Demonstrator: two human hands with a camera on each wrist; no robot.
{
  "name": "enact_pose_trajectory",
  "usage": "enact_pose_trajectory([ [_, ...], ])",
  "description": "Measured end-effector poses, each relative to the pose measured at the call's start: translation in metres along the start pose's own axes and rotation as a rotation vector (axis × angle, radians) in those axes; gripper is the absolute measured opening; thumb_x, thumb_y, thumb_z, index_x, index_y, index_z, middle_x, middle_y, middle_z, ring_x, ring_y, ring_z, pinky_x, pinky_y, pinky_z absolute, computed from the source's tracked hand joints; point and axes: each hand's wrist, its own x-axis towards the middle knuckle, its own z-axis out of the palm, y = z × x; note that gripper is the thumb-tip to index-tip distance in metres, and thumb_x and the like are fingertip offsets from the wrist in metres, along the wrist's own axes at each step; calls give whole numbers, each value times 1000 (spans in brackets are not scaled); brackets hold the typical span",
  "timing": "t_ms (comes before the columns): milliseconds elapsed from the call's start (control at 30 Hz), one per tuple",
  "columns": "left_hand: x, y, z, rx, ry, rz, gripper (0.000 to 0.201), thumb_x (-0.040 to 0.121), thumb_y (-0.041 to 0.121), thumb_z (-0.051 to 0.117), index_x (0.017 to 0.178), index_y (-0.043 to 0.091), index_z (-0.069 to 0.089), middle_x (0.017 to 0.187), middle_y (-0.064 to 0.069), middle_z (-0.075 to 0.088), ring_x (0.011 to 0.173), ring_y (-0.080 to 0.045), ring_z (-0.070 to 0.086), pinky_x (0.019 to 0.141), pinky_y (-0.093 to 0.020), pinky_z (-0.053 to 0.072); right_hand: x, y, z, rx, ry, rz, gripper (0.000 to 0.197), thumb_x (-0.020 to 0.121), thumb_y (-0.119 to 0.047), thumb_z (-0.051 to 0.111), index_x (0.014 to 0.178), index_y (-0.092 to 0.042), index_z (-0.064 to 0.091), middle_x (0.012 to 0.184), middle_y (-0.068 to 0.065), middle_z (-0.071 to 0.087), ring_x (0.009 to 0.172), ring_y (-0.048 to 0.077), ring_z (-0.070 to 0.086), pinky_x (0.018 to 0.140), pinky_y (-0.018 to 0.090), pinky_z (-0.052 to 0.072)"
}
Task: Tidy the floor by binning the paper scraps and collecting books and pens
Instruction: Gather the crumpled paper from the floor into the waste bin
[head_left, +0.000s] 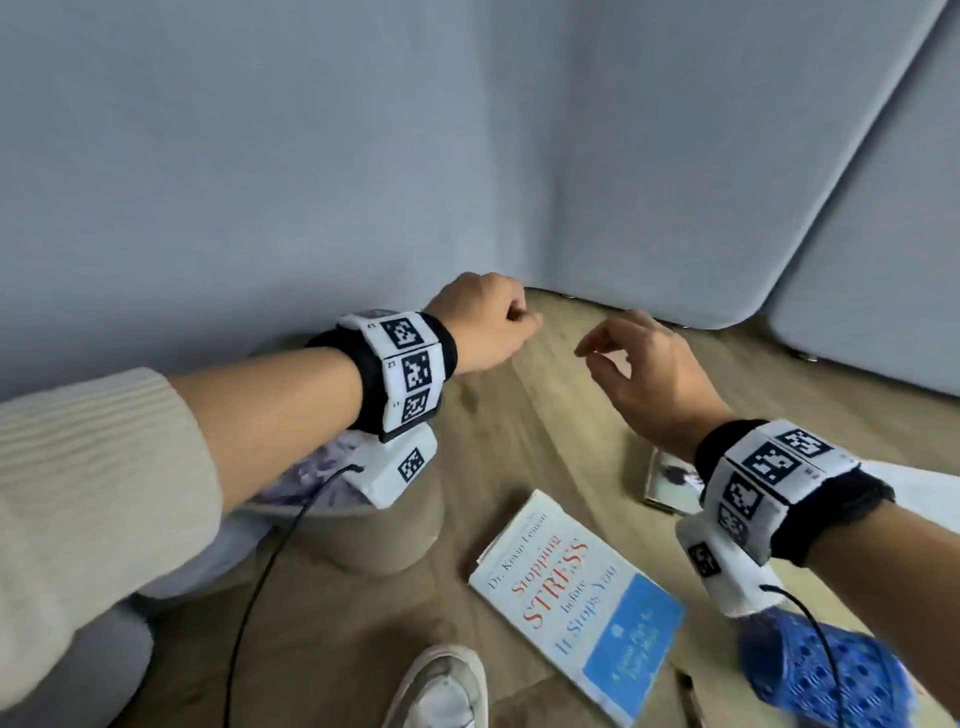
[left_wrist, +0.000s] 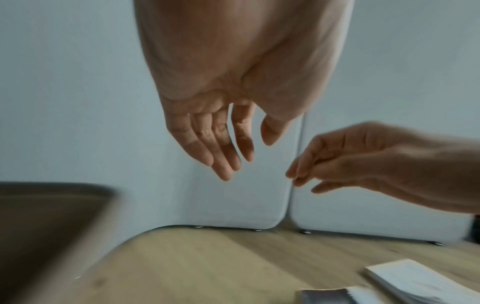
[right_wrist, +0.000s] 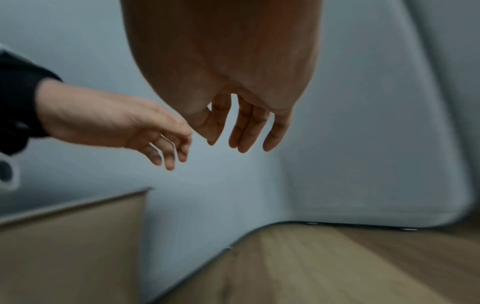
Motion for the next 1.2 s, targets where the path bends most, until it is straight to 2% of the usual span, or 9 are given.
enact_pose_trajectory([
  [133,16,94,44,-28,-63,245,22,87,37,58,71,21,58,71,4,59,75,-22,58,63,-24,36,-69,72,-67,-209,8,253,14,85,-9,61,92,-19,69,96,1,59,84,22,62,79,35,50],
  [200,19,136,71,-92,-108,353,21,85,36,59,70,21,59,70,4,60,73,-22,57,64,-24,39,-113,99,-98,-298,24,385,14,85,-9,62,92,-18,70,96,-1,59,83,22,62,75,29,46],
  [300,21,188,114,-127,-226,496,22,84,34,61,66,21,56,73,3,61,75,-21,57,68,-25,44,-182,124,-139,-394,47,579,11,86,-11,63,93,-16,69,97,3,61,85,26,63,74,32,47],
  [467,19,263,177,-80,-423,681,21,82,30,59,63,23,53,87,-4,70,87,-27,63,71,-26,45,-293,131,-195,-543,-43,952,14,91,-20,60,103,-18,67,105,7,57,95,28,58,73,23,29],
  [700,-23,384,217,118,-542,1074,13,85,26,54,83,16,63,97,-12,69,94,-33,64,74,-29,48,-409,100,-257,-587,-210,1405,28,92,-33,57,117,-19,58,117,9,52,114,29,51,90,32,42],
  [900,-74,437,277,329,-634,1130,33,92,25,55,119,6,59,122,-17,61,113,-33,59,86,-37,47,-461,115,-238,-506,-241,1431,32,90,-36,57,118,-22,53,116,2,52,109,24,55,91,34,46],
  [1033,-110,428,345,281,-690,1034,73,81,23,71,140,19,28,135,-20,35,110,-36,57,88,-42,47,-478,155,-190,-360,-239,1357,34,94,-26,55,127,-32,60,120,1,54,111,20,55,92,27,41],
  [1133,-119,416,388,277,-665,1135,95,79,25,75,147,35,10,138,-22,22,96,-30,61,81,-41,50,-486,185,-149,-388,-120,1346,35,96,-21,51,130,-27,58,118,5,53,99,26,60,77,28,42],
  [1200,-118,409,407,326,-634,1194,101,80,29,75,149,40,1,138,-24,20,95,-27,59,80,-38,52,-495,201,-125,-438,-13,1359,27,93,-18,51,118,-25,61,109,7,52,81,29,61,64,34,49],
])
